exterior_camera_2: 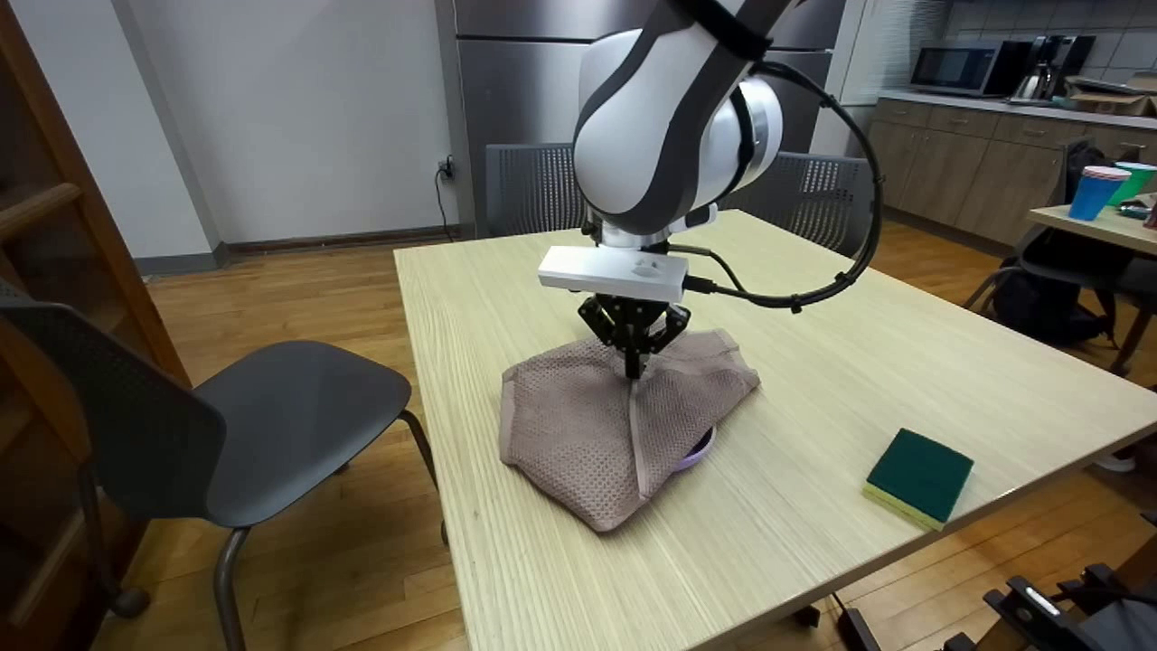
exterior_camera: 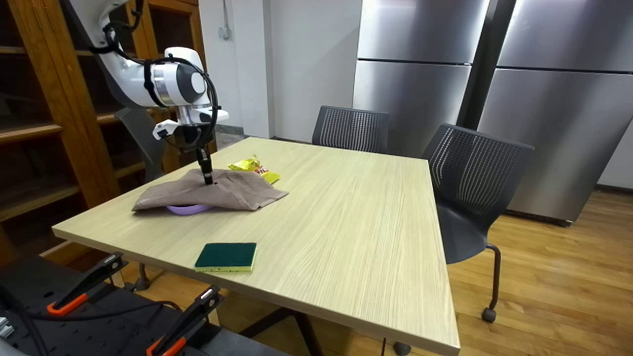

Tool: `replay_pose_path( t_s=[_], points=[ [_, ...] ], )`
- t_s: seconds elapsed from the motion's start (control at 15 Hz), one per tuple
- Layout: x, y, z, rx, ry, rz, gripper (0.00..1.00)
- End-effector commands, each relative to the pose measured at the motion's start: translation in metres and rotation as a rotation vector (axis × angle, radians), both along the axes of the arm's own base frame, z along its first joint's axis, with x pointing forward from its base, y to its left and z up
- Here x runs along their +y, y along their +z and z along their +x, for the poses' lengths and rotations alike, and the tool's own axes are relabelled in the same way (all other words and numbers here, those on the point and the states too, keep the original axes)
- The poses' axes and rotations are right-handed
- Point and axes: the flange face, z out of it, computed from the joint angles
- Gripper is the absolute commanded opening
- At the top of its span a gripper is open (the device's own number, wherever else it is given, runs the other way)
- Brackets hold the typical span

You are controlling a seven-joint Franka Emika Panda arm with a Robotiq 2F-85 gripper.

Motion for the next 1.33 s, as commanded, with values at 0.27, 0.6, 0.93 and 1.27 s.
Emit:
replay_pose_path(
  t_s=[0.27, 0.6, 0.93, 1.27],
  points=[
    [-0.008, 0.017, -0.027, -0.044, -0.032, 0.031, 0.01],
    [-0.02, 0.016, -0.059, -0.058, -0.016, 0.04, 0.01],
    [-0.035, 0.013, -0.091, -0.063, -0.021, 0.052, 0.01],
    [-0.046, 0.013, -0.116, -0.07, -0.024, 0.061, 0.01]
  ],
)
